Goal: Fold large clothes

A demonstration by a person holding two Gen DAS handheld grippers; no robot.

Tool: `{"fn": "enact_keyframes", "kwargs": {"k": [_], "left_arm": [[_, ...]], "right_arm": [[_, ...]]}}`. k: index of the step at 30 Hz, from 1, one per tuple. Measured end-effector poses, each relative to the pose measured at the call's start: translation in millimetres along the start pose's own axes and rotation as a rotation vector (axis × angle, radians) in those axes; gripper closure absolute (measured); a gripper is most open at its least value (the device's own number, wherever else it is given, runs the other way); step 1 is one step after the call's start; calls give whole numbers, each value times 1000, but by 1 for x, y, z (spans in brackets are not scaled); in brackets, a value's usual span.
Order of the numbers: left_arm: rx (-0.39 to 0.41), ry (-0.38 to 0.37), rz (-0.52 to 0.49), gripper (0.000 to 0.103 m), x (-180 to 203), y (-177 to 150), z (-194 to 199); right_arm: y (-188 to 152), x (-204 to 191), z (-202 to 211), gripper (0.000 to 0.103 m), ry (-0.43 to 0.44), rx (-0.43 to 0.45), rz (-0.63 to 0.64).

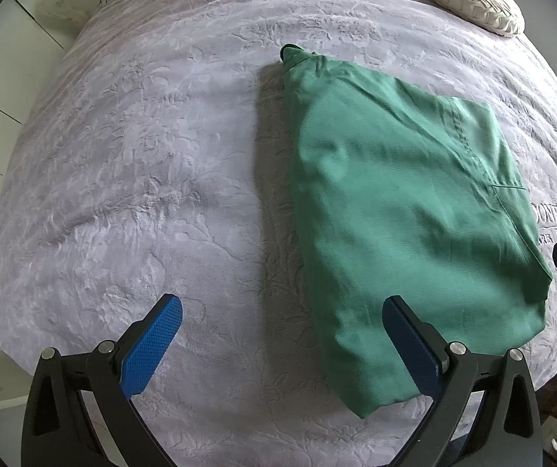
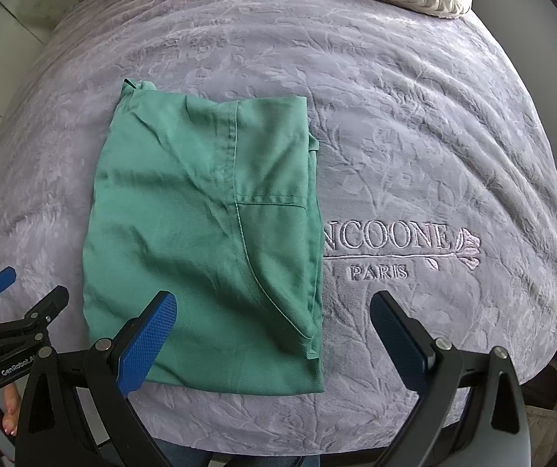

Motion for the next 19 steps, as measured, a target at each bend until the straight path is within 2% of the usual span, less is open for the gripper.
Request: {"fn": "enact_keyframes", "kwargs": {"k": [9,14,19], "left_arm": [[-7,-1,-4,0,0,1,-2],[29,37,-17,0,2,2,1],[25,28,-34,0,4,4,1]], "right_arm": [[2,-2,-1,3,-1,-4,7],[2,-3,-2,3,-3,-4,7],[3,-2,-2,3,-2,-7,7]]}}
Point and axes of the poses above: each gripper's, at about its wrist camera, not at the fingertips, and z roughly against the way its jaws point, x to its right, y to its top, the point moved 5 cm from there along -z, roughly the way its jaws point, and after that the axes turned 14 degrees about -x, right-handed, at the moved point
